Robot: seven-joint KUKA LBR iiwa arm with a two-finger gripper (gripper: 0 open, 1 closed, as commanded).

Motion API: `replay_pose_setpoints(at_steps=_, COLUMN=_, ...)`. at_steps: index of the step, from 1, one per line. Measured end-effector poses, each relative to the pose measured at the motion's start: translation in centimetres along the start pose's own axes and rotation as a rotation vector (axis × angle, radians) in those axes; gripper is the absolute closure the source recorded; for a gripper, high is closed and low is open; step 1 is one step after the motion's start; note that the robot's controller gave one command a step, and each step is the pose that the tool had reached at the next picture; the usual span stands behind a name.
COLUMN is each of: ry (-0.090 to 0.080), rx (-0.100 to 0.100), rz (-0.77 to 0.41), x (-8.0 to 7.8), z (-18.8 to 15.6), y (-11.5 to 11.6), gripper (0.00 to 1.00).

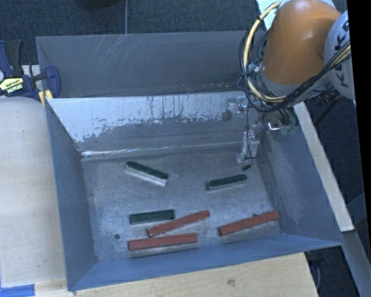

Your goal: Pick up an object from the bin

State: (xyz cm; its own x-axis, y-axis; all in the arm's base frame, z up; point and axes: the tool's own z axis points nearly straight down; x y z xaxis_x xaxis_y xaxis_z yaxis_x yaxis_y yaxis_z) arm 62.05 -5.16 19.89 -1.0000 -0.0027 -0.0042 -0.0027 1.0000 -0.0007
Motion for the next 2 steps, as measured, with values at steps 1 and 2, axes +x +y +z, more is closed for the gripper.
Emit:
replay_pose_setpoints(at_steps=1, ry=0.000, rx=0.000, rz=0.000, x=0.0, z=0.0, y=0.0, gripper=0.00)
replay_pose_setpoints(at_steps=2, ry=-0.004, rx=0.000, rz=-0.004, x=0.8, z=6.5, y=-0.9, gripper=0.00)
